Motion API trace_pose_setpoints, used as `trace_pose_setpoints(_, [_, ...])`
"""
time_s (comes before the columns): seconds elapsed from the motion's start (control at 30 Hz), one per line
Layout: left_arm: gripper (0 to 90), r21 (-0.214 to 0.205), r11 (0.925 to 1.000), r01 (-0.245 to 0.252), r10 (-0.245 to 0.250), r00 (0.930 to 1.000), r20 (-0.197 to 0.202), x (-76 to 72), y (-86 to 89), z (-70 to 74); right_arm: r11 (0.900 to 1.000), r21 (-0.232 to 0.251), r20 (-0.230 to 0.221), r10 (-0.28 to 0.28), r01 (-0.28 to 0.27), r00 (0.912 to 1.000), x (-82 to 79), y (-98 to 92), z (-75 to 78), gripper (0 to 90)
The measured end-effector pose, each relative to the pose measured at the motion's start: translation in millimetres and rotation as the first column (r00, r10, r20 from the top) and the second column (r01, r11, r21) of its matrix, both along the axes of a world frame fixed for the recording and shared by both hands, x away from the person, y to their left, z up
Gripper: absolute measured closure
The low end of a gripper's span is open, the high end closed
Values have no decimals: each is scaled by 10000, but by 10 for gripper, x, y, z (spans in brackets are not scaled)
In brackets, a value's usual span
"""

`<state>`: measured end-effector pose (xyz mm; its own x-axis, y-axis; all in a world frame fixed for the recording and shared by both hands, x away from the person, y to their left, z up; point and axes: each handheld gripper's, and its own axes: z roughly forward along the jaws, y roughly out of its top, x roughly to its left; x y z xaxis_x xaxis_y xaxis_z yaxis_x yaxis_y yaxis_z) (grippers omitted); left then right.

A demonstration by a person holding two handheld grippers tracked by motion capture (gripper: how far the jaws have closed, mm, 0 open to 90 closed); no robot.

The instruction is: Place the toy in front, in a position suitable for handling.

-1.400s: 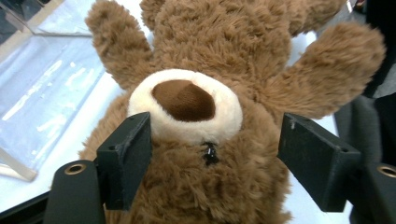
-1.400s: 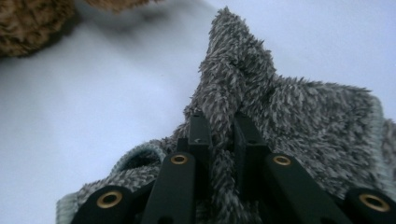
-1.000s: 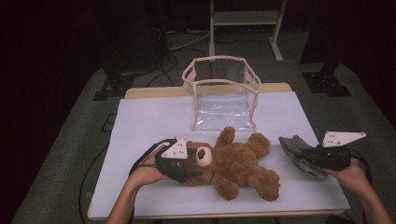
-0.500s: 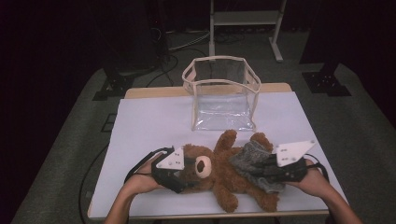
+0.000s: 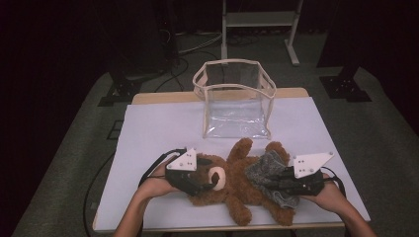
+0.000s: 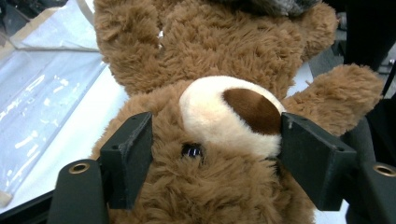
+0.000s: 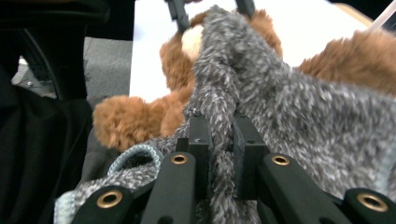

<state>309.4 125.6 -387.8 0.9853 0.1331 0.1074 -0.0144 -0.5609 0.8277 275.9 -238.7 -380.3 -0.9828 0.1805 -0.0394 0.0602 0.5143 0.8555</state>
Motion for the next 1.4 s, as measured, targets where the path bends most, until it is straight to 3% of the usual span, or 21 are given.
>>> trace_pose_setpoints(0.17, [276, -53, 9999, -118, 118, 9999, 1, -11, -4, -5, 9997, 229, 291, 70, -77, 9996, 69, 216, 77, 794])
trace_pose_setpoints(0.3, [271, -38, 9998, -185, 185, 9998, 86, -41, 23, 8, 9997, 232, 485, 52, -63, 9988, 107, 302, 36, 794])
trace_pose_setpoints(0.43, [259, -56, 9999, -147, 147, 9999, 75, -55, 12, 24, 9992, 347, 496, -224, 207, 9985, 73, 177, -25, 793])
trace_pose_setpoints(0.53, [264, 177, 9996, -206, 204, 9997, 115, -71, -14, 46, 9980, 330, 396, -543, 530, 9977, 21, 17, -66, 793])
trace_pose_setpoints(0.7, [308, 214, 9990, -382, 381, 9993, 13, -57, -68, 18, 9946, 269, 193, -1010, 1005, 9947, -38, -160, -107, 793])
trace_pose_setpoints(0.9, [342, 328, 9981, -513, 510, 9987, 88, -59, -130, 17, 9982, 393, 626, -474, 450, 9969, -8, 110, 19, 793])
trace_pose_setpoints(1.0, [341, 321, 9975, -624, 621, 9980, 106, -53, -130, 15, 9995, 330, 799, -6, -21, 9968, 40, 354, 51, 792])
trace_pose_setpoints(1.1, [338, 273, 9971, -712, 710, 9975, 70, -55, -109, 10, 9996, 117, 963, 227, -239, 9951, 51, 467, 34, 792])
trace_pose_setpoints(1.2, [337, 157, 9974, -706, 706, 9975, 40, -58, -73, 7, 9996, 242, 805, 126, -146, 9967, 32, 377, -4, 791])
trace_pose_setpoints(1.4, [336, 158, 9971, -739, 739, 9973, 29, -54, -71, 11, 9972, 491, 214, -572, 560, 9981, -174, -42, -193, 789])
